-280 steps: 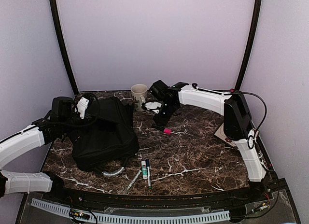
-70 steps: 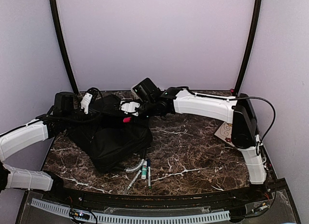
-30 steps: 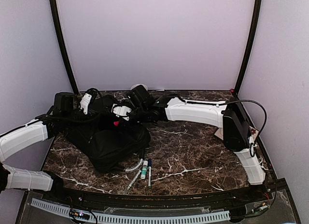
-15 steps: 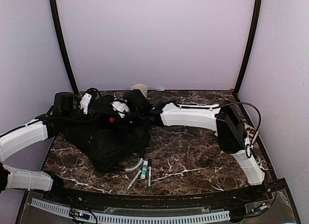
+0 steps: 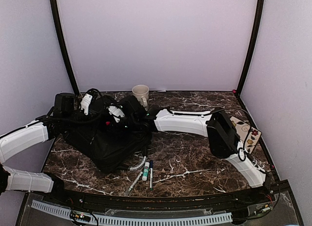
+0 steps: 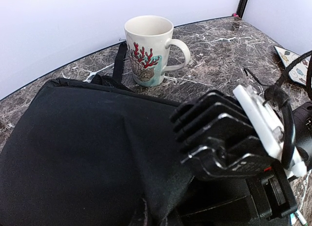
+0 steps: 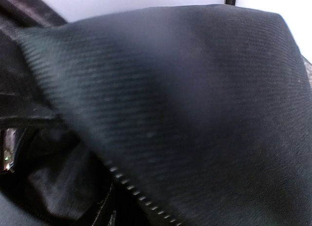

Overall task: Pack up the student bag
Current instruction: Place the pen in the second largest pocket of the bag, then adjust the pen in the second largest pocket of the bag.

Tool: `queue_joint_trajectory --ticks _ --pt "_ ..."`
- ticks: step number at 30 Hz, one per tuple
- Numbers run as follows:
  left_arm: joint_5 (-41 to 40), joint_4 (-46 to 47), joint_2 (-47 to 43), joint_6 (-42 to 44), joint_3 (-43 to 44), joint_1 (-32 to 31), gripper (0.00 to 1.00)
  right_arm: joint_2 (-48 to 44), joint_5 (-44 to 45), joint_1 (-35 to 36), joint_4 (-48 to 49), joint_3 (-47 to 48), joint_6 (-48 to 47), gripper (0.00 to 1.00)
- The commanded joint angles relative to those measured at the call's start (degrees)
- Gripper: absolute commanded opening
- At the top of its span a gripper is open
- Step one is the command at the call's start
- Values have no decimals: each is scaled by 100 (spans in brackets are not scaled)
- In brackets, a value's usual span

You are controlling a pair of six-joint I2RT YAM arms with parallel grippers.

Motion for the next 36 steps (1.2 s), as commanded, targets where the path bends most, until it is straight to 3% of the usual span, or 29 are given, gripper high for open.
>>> queue_joint_trajectory --ticks 1,6,12,17,20,23,30,36 --pt "418 730 -389 47 98 -62 0 -562 -983 -191 -366 -305 -61 49" --pt "376 739 -422 67 84 -53 0 -1447 -1402 -315 -605 -1071 -312 54" --pt "390 704 -403 84 88 -61 0 -1813 -1162 -320 -1087 -1464 -1642 55" --pt "376 701 -413 93 78 -56 0 -1720 153 -162 -1336 -1575 -3487 56" --pt "410 695 -383 101 87 -61 0 -1626 1039 -75 -995 -1825 -4188 66" --pt "432 686 -361 102 88 -59 0 -1520 1301 -62 -653 -1960 -4438 74" --pt "566 696 -288 84 92 -59 0 -1015 1635 6 -152 -1392 -4288 74" --pt "647 685 -243 76 110 -62 0 -328 3027 91 1107 -842 -4276 72"
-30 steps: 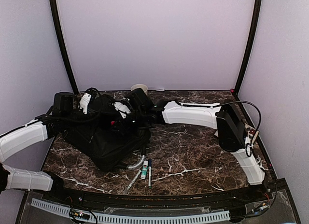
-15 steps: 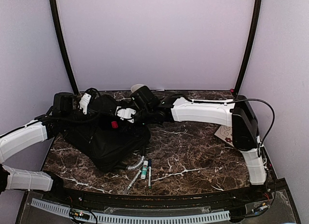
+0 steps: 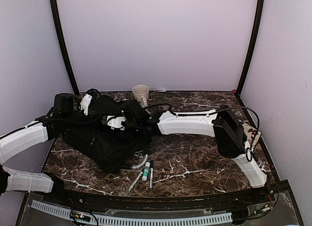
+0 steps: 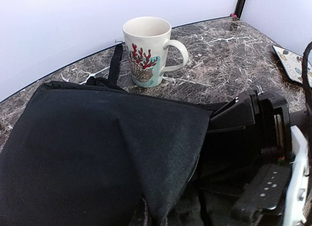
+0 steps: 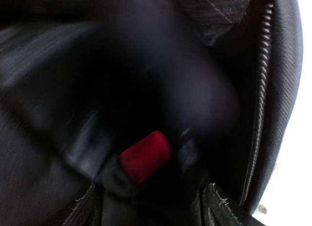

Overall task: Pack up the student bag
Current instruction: Adjust the pen in the second largest pocket of the bag.

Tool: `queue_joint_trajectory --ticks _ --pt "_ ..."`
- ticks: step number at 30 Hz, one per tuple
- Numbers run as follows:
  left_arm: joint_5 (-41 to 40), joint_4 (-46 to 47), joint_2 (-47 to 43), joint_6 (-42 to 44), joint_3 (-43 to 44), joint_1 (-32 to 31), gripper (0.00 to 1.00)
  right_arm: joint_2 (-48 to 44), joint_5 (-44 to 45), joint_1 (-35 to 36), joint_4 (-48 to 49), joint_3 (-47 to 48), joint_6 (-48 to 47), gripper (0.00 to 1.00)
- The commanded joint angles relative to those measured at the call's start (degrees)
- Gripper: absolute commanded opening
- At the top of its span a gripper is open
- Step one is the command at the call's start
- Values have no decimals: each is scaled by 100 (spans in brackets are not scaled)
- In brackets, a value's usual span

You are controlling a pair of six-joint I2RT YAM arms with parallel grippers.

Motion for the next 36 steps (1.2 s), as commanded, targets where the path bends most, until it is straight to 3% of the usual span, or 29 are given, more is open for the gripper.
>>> queue_joint_trajectory --ticks 1,6,8,10,13,16,23,29,36 --pt "560 683 -201 25 148 -62 0 568 1547 -40 1546 343 -9 69" --pt "514 676 -240 43 139 -62 0 999 2666 -50 2173 1089 314 48" --pt "507 679 -267 50 130 -63 0 841 2367 -73 1805 1154 703 44" --pt "492 683 -290 56 129 -69 0 663 1659 -59 1162 1170 1013 45" --pt "478 677 -300 52 130 -59 0 405 126 10 -2 1102 1140 57" --pt "440 674 -324 52 125 -69 0 10 -641 49 -658 735 1365 63" --pt "352 666 -360 69 121 -64 0 -1132 -1386 32 -1060 -458 1478 65" --pt "288 639 -397 96 112 -67 0 -1683 -2773 -95 -2165 -908 799 61" --pt "348 639 -388 104 129 -61 0 -1799 -3578 -140 -3824 -1550 -1006 44"
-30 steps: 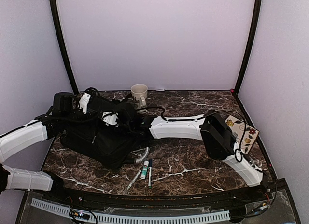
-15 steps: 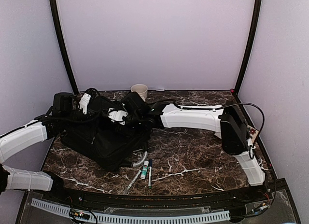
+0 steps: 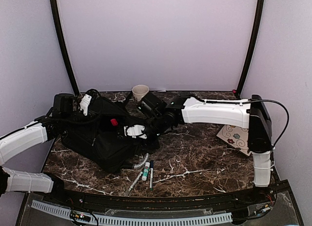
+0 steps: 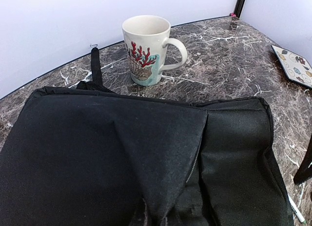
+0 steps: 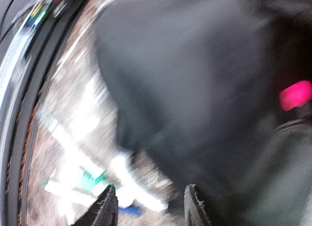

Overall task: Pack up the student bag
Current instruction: Pick up the glue stick from the center of the board.

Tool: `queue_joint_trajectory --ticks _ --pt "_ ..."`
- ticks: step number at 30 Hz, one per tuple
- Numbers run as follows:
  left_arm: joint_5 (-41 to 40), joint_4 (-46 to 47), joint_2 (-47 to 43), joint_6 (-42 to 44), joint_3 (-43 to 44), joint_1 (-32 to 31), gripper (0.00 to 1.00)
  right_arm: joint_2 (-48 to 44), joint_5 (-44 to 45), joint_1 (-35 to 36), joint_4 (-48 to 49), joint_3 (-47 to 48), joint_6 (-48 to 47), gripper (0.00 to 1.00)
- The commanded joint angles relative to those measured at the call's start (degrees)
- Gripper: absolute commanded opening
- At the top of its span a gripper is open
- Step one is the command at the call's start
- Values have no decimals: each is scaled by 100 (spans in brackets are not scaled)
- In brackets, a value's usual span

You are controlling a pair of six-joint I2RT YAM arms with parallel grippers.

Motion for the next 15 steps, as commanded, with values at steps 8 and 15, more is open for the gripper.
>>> queue_joint_trajectory --ticks 8,15 --pt "362 709 -331 86 132 -86 0 36 -389 123 -1340 -680 -1659 40" --pt "366 707 -314 87 123 -88 0 292 8 372 -1093 -572 -1812 41"
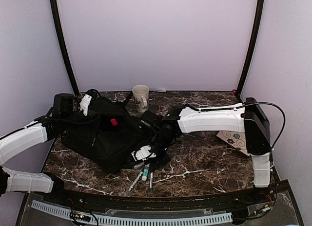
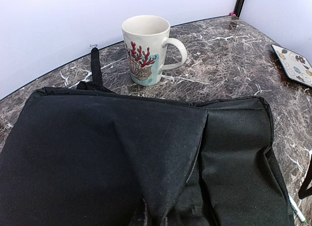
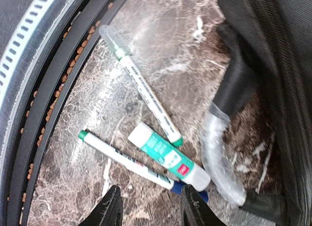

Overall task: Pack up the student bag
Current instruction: Pick up the glue stick from the center of the board.

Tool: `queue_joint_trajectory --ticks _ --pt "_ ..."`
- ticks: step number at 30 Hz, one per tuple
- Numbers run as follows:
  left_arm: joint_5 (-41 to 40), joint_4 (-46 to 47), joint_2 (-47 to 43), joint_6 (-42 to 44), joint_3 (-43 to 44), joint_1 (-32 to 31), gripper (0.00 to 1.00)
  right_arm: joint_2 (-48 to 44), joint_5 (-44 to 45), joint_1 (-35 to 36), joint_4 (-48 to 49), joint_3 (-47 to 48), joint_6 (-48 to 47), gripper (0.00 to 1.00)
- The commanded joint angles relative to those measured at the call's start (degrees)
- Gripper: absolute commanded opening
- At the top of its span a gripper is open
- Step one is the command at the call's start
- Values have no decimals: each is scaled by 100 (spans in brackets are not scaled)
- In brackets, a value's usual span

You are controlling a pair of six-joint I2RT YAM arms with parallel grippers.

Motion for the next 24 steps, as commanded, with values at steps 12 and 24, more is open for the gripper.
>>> queue_joint_trajectory --ticks 12,24 --pt "388 711 -309 54 123 -83 0 636 488 215 556 144 -153 40" --pt "394 709 -314 54 131 -86 0 776 884 215 557 61 -283 40"
